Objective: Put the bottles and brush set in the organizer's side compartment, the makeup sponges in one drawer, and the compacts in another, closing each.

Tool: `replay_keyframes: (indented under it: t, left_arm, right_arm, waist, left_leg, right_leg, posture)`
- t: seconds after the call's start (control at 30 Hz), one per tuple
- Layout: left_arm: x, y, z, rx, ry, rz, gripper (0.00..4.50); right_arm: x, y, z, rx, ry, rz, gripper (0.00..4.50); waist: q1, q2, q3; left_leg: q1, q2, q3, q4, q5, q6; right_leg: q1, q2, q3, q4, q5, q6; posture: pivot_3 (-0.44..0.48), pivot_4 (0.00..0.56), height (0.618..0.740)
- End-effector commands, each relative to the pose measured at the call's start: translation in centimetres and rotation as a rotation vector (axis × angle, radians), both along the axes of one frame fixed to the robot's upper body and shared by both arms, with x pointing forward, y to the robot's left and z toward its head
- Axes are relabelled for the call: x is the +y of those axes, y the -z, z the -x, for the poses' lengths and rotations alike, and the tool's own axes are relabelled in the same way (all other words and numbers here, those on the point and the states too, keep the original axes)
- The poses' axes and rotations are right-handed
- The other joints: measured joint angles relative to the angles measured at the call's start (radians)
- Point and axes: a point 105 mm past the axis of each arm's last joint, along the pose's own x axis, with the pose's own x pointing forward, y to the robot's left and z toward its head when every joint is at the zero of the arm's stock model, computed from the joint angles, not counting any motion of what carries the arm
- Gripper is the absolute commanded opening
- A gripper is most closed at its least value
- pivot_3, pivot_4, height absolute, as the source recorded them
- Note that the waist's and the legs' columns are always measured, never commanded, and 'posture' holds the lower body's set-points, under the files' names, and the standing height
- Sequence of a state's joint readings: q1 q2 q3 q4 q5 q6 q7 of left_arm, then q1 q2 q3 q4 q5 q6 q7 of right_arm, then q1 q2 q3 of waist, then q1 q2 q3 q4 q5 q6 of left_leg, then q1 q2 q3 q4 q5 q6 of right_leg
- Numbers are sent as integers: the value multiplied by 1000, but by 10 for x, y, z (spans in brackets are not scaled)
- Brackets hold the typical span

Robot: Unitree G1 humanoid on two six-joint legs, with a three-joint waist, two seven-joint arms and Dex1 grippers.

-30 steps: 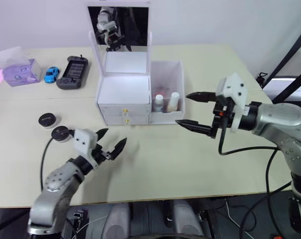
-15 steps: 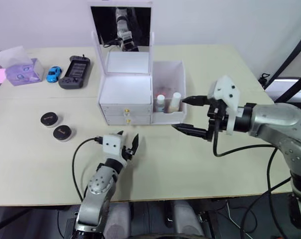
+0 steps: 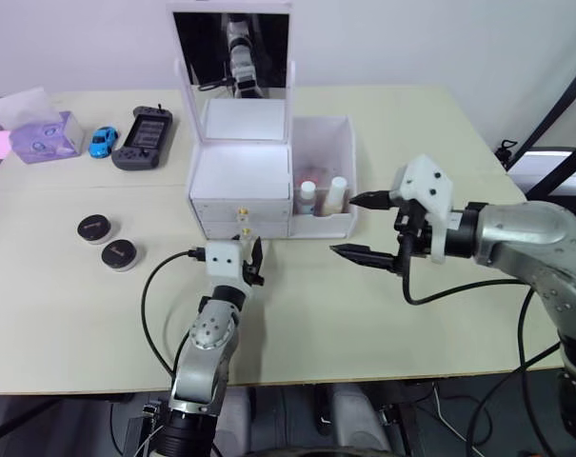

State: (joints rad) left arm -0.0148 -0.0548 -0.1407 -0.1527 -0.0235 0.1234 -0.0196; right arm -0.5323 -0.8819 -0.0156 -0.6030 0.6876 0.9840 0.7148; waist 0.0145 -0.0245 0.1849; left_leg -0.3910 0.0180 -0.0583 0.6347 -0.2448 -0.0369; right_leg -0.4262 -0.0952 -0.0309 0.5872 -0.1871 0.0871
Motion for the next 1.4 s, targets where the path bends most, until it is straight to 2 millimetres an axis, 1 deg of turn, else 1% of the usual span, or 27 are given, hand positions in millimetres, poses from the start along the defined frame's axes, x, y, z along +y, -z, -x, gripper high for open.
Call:
replay_keyframes:
  t: [0.03, 0.07, 0.13, 0.17, 0.2, 0.23, 0.27, 0.3, 0.47, 0.57, 0.67, 0.7, 0.73, 0.87, 0.9, 1.0, 1.27, 1.33, 1.37, 1.4]
  left_arm:
    - [-3, -12, -6, -52, -2, 22, 2204]
    - [-4, -12, -8, -49, 0, 28, 2204]
    - [-3, -10, -10, -46, -15, 19, 1675]
    - [-2, -10, -10, -46, -15, 24, 1404]
    - [-2, -10, -10, -47, -14, 29, 815]
    - [-2, -12, -10, -56, -11, 28, 338]
    - [-1, -13, -10, -62, -10, 27, 110]
    - [0, -13, -9, -67, -10, 27, 47]
    - [-1, -14, 0, -75, 35, 12, 47]
    - [3, -12, 7, -60, 38, 4, 47]
    - [6, -11, 9, -53, 24, -16, 47]
    - [5, -12, 9, -54, 37, 13, 569]
    - [5, -14, 10, -57, 36, 24, 896]
    - [8, -14, 8, -57, 9, -8, 2968]
    - [7, -13, 7, -56, 9, -16, 3426]
    - [2, -13, 5, -65, 28, -37, 3426]
    - [-5, -16, -2, -83, 33, -8, 3426]
    - [-5, -15, -2, -77, 32, 1, 2897]
    - [-5, -15, -2, -73, 35, 11, 2521]
    - [-6, -14, -2, -73, 36, 15, 2029]
  right_arm:
    - [-1, -11, -1, -66, 16, -2, 4500]
    - [-1, -12, -2, -68, 20, -3, 4500]
    - [-1, -12, -3, -71, 24, -2, 4500]
    - [-1, -12, -2, -71, 25, -2, 4500]
    - [-1, -12, -2, -71, 26, -2, 4500]
    - [-1, -11, -2, -69, 29, -2, 4500]
    - [-2, -11, -2, -67, 31, -2, 4500]
    - [-2, -9, -2, -63, 33, 2, 4500]
    - [-1, -5, -2, -52, 28, 4, 4500]
    - [4, -1, -2, -45, 12, -6, 4500]
    - [6, 0, -3, -41, 5, -12, 4500]
    - [7, 0, -3, -42, 3, -13, 4500]
    - [7, 0, -4, -42, 1, -14, 4500]
    - [8, 0, -4, -45, -2, -12, 4500]
    - [8, 0, -4, -46, -3, -11, 4500]
    - [8, 0, -4, -47, -3, -9, 4500]
    - [6, 1, -3, -49, 2, 9, 4500]
    - [5, 1, -3, -51, 5, 14, 4500]
    - [4, 0, -3, -52, 6, 15, 4500]
    - [4, 0, -3, -53, 7, 16, 4500]
  waist:
    - [0, 0, 0]
    - [0, 0, 0]
    - [0, 0, 0]
    - [0, 0, 0]
    - [0, 0, 0]
    - [0, 0, 0]
    - [0, 0, 0]
    - [0, 0, 0]
    - [0, 0, 0]
    - [-1, 0, 0]
    - [-1, 0, 0]
    - [0, 0, 0]
    - [0, 0, 0]
    - [-1, 0, 0]
    - [-1, 0, 0]
    - [-1, 0, 0]
    - [0, 0, 0]
    - [0, 0, 0]
    - [0, 0, 0]
    - [0, 0, 0]
  left_leg:
    - [0, 0, 0, 0, 0, 0]
    - [0, 0, 0, 0, 0, 0]
    - [0, 0, 0, 1, 0, 0]
    - [0, 0, 0, 1, 0, 0]
    - [0, 0, 0, 1, 0, 0]
    - [0, 0, 0, 1, 0, 0]
    - [0, 0, 0, 1, 0, 0]
    - [0, 0, 0, 1, 0, 0]
    - [0, 0, 0, 0, 0, 0]
    - [0, 0, 0, 0, 0, 0]
    - [0, 0, -1, 0, 0, 0]
    - [0, 0, -1, 0, 0, 0]
    - [0, 0, -1, 0, 0, 0]
    - [-1, 0, 0, 1, 0, 0]
    - [-1, 0, 0, 1, 0, 0]
    - [-1, 0, -1, 0, 0, 0]
    - [-1, 0, -1, 0, 0, 0]
    - [0, 0, -1, 0, 0, 0]
    - [0, 0, -1, 0, 0, 0]
    - [0, 0, -1, 0, 0, 0]
  right_leg:
    - [0, 0, 0, 0, 0, 0]
    - [0, 0, 0, 0, 0, 0]
    - [0, 0, 0, 0, 0, 0]
    - [0, 0, 0, 0, 0, 0]
    - [0, 0, 0, 0, 0, 0]
    - [0, 0, 0, 0, 0, 0]
    - [0, 0, 0, 0, 0, 0]
    - [0, 0, 0, 0, 0, 0]
    - [0, 0, 0, 0, 0, 0]
    - [0, 0, 0, 0, 0, 0]
    - [0, 0, 0, 0, 0, 0]
    - [0, 0, 0, 0, 0, 0]
    - [0, 0, 0, 0, 0, 0]
    - [0, 0, 0, -1, 0, 0]
    - [0, 0, 0, -1, 0, 0]
    - [0, 0, 0, -1, 0, 0]
    - [0, 0, -1, -1, 0, 0]
    - [0, 0, -1, -1, 0, 0]
    - [0, 0, -1, -1, 0, 0]
    - [0, 0, -1, -1, 0, 0]
  posture:
    - [0, 150, 740]
    - [0, 150, 740]
    - [0, 150, 740]
    - [0, 150, 740]
    - [0, 150, 740]
    - [0, 150, 740]
    - [0, 150, 740]
    - [0, 150, 740]
    - [0, 150, 740]
    - [0, 150, 740]
    - [0, 150, 740]
    - [0, 150, 740]
    - [0, 150, 740]
    - [0, 150, 740]
    - [0, 150, 740]
    - [0, 150, 740]
    - [0, 150, 740]
    - [0, 150, 740]
    - [0, 150, 740]
    - [0, 150, 740]
